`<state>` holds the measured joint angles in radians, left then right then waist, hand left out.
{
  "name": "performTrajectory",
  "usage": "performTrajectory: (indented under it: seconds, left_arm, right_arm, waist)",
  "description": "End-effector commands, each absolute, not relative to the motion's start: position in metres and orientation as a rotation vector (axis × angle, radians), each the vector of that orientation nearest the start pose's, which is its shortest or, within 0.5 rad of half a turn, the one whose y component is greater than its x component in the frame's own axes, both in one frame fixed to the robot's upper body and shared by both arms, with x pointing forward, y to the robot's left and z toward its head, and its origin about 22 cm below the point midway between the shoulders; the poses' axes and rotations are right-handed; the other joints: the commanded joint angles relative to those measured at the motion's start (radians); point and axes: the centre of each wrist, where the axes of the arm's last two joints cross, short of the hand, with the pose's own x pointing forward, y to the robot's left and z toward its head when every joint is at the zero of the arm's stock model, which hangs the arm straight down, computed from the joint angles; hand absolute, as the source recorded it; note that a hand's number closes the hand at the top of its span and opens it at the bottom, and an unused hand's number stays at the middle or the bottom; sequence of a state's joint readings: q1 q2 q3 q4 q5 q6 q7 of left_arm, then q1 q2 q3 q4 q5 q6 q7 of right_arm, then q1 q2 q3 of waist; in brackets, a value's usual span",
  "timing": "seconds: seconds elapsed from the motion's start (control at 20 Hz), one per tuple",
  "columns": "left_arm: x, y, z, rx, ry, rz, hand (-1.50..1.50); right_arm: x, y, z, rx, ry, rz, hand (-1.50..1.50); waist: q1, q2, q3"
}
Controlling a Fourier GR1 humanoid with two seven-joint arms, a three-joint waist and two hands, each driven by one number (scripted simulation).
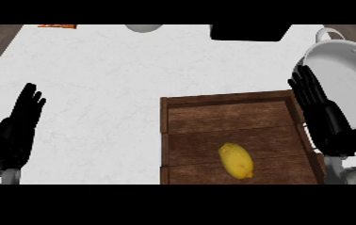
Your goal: Pick the lemon from the tray and place it in the pot
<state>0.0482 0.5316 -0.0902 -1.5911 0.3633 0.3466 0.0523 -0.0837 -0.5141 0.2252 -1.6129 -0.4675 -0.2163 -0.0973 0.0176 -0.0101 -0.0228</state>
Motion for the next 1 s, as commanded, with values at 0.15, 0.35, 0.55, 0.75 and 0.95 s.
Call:
performTrajectory:
  seconds: [0.15, 0.35, 0.55, 0.75, 0.95]
  left_arm:
    - [0.255, 0.304, 0.07, 0.255, -1.626, 0.056, 0.0]
    - [0.266, 0.285, 0.081, 0.157, -1.651, 0.017, 0.0]
    - [0.28, 0.278, 0.087, 0.172, -1.629, 0.039, 0.0]
    - [0.285, 0.272, 0.094, 0.174, -1.624, 0.045, 0.0]
    - [0.286, 0.274, 0.08, 0.192, -1.617, 0.07, 0.0]
  right_arm:
    - [0.298, -0.253, 0.099, 0.353, -1.823, 0.462, 1.5]
    - [0.312, -0.259, 0.134, 0.047, -1.962, 1.021, 1.5]
    - [0.338, -0.255, 0.058, 0.41, -2.009, 0.802, -1.5]
    - [0.363, -0.268, 0.075, 0.542, -2.106, 0.848, -1.5]
    - [0.368, -0.281, 0.117, 0.548, -1.996, 1.083, -1.5]
  waist:
    - [0.036, 0.019, 0.026]
    - [0.056, 0.029, 0.023]
    - [0.027, 0.028, 0.027]
    - [0.01, 0.019, 0.025]
    - [-0.011, 0.012, 0.022]
